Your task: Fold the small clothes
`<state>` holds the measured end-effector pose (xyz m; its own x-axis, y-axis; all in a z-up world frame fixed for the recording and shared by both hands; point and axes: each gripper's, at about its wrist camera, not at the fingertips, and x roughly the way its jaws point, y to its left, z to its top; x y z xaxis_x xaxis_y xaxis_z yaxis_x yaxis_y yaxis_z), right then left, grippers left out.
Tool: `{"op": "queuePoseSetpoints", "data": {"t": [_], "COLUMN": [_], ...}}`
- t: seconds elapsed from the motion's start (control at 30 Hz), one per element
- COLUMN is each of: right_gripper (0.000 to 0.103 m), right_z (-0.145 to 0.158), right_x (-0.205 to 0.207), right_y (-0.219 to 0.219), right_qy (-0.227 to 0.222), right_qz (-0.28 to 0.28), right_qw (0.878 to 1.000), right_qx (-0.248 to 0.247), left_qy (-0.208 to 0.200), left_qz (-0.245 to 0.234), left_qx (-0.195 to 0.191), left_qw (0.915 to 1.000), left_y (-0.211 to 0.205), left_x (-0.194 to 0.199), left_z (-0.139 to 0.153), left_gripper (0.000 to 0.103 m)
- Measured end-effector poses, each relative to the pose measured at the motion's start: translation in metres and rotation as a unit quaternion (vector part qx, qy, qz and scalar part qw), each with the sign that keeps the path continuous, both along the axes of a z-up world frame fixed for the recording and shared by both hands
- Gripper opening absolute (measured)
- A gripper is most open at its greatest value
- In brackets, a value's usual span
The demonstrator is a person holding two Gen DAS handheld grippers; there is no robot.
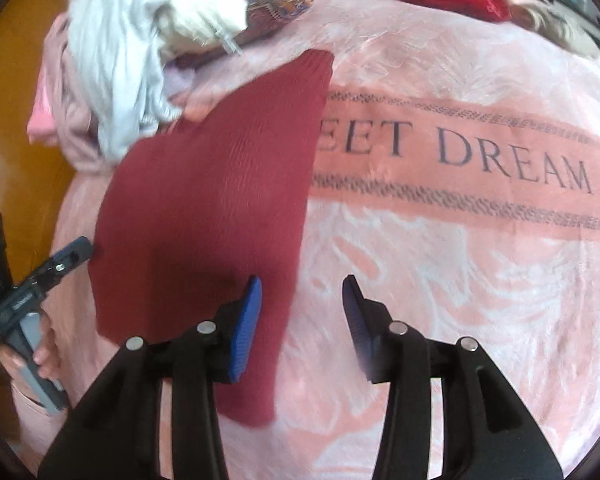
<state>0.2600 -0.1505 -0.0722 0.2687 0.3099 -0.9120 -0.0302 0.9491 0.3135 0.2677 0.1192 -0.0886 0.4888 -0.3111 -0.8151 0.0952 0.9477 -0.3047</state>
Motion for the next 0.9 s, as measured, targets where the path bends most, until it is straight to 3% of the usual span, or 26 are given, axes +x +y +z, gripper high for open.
{"op": "queuePoseSetpoints", "data": {"t": [0.17, 0.37, 0.43, 0.5, 0.6, 0.67, 0.73, 0.8, 0.9], "right_gripper": [0.043, 0.051, 0.051, 0.051, 0.050, 0.050, 0.048, 0.049, 0.052], "right_z": [-0.010, -0.013, -0.013, -0.015, -0.014, -0.014, -0.017, -0.022, -0.027], "right_x": [0.022, 0.041, 0.042, 0.044, 0.043, 0.042, 0.042, 0.042, 0.042], "right_y": [0.004, 0.014, 0.017, 0.020, 0.026, 0.030, 0.031, 0.032, 0.032], "right_qy": [0.004, 0.003, 0.001, -0.001, -0.017, -0.024, -0.023, -0.021, -0.019], "right_qz": [-0.015, -0.005, -0.002, 0.003, 0.014, 0.020, 0.021, 0.021, 0.024], "right_qw": [0.999, 0.999, 0.999, 0.999, 1.000, 0.999, 0.999, 0.999, 0.999], "right_qx": [0.034, 0.038, 0.036, 0.035, 0.022, 0.014, 0.016, 0.017, 0.021], "left_qy": [0.021, 0.065, 0.073, 0.082, 0.063, 0.025, -0.014, 0.008, 0.065], "left_qz": [0.026, -0.001, -0.005, -0.005, 0.015, 0.025, 0.017, 0.014, 0.028], "left_qx": [-0.017, -0.083, -0.099, -0.096, -0.102, -0.108, -0.071, -0.057, -0.077], "left_qw": [0.9993, 0.9944, 0.9924, 0.9920, 0.9926, 0.9935, 0.9972, 0.9982, 0.9946], "left_y": [0.005, 0.012, 0.011, 0.008, 0.010, 0.013, 0.007, 0.006, 0.015], "left_x": [0.048, 0.076, 0.079, 0.082, 0.082, 0.077, 0.072, 0.080, 0.092], "left_z": [-0.011, -0.035, -0.040, -0.047, -0.044, -0.029, -0.014, -0.023, -0.060], "left_gripper": [0.075, 0.069, 0.058, 0.036, 0.016, 0.015, 0.015, 0.015, 0.016]}}
